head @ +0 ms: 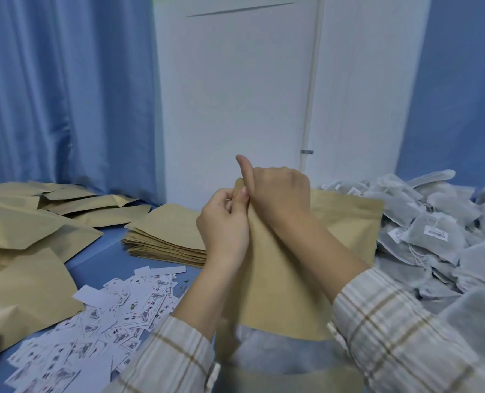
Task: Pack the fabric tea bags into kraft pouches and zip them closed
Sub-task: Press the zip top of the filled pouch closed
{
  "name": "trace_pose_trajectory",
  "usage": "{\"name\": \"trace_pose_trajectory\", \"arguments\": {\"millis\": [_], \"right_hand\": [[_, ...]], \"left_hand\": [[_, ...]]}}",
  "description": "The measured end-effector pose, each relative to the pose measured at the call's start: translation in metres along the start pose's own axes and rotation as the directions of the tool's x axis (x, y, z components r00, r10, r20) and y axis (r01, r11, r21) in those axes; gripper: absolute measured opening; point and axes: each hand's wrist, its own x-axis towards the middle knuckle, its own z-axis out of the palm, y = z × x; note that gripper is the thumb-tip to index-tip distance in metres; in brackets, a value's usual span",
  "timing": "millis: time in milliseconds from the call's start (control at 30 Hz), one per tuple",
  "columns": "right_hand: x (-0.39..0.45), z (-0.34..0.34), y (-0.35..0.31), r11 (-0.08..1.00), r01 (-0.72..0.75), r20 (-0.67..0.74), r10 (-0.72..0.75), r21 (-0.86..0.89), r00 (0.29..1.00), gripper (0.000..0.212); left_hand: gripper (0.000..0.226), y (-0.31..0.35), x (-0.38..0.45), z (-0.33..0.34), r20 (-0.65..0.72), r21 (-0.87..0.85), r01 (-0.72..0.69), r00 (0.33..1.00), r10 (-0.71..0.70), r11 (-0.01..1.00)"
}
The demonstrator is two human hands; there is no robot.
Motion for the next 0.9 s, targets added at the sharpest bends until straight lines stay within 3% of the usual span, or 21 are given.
{"name": "trace_pose_trajectory", "arguments": {"millis": [67,133,200,233,267,400,467,567,700,800,900], "right_hand": [[0.001,-0.003,-0.003,0.998,-0.023,-0.051,0.020,-0.058,0.999,0.056],[0.005,-0.006,-0.005,1.000,0.025,-0.063,-0.025,0.011,0.998,0.058],[0.004,0.000,0.001,0.992,0.092,0.131,-0.103,0.085,0.986,0.063],[0.005,0.001,0.006,0.986,0.054,0.250,-0.093,0.157,0.964,0.063],[0.006,0.000,0.010,0.983,0.025,0.245,-0.070,0.182,0.967,0.061],[0.002,-0.005,0.020,0.998,-0.053,-0.063,0.056,0.046,0.996,0.055],[0.003,-0.007,0.019,0.997,-0.063,-0.098,0.068,0.049,0.993,0.054],[0.006,-0.009,0.025,0.991,-0.063,-0.006,0.064,0.119,0.998,0.060],[-0.001,-0.009,0.044,0.988,-0.085,0.046,0.080,0.128,0.996,0.058],[-0.001,-0.007,0.053,0.985,-0.091,0.254,0.052,0.143,0.966,0.057],[0.003,-0.006,0.065,0.976,-0.105,0.277,0.049,0.190,0.960,0.062]], "left_hand": [[0.030,0.003,-0.003,0.002,-0.041,0.054,-0.048,0.998,0.050,0.997],[0.028,0.005,-0.006,0.001,-0.069,0.086,-0.080,0.994,0.086,0.993],[0.029,0.006,-0.007,-0.001,-0.089,0.070,-0.082,0.992,0.088,0.994],[0.029,0.006,-0.007,-0.002,-0.095,0.045,-0.074,0.992,0.078,0.996],[0.029,0.006,-0.006,-0.004,-0.094,0.014,-0.066,0.993,0.067,0.998],[0.027,0.004,-0.008,-0.003,-0.047,-0.066,-0.050,0.998,0.047,0.997],[0.028,0.003,-0.008,-0.001,0.026,-0.121,-0.016,0.999,0.019,0.993],[0.032,0.003,-0.003,-0.002,0.134,-0.159,0.040,0.991,-0.018,0.986],[0.028,0.005,0.002,-0.005,0.036,-0.206,-0.007,0.999,0.014,0.979],[0.028,0.007,0.001,-0.002,0.025,-0.220,-0.017,0.999,0.023,0.975],[0.027,0.003,0.006,-0.008,-0.005,-0.251,0.004,1.000,-0.005,0.968]]}}
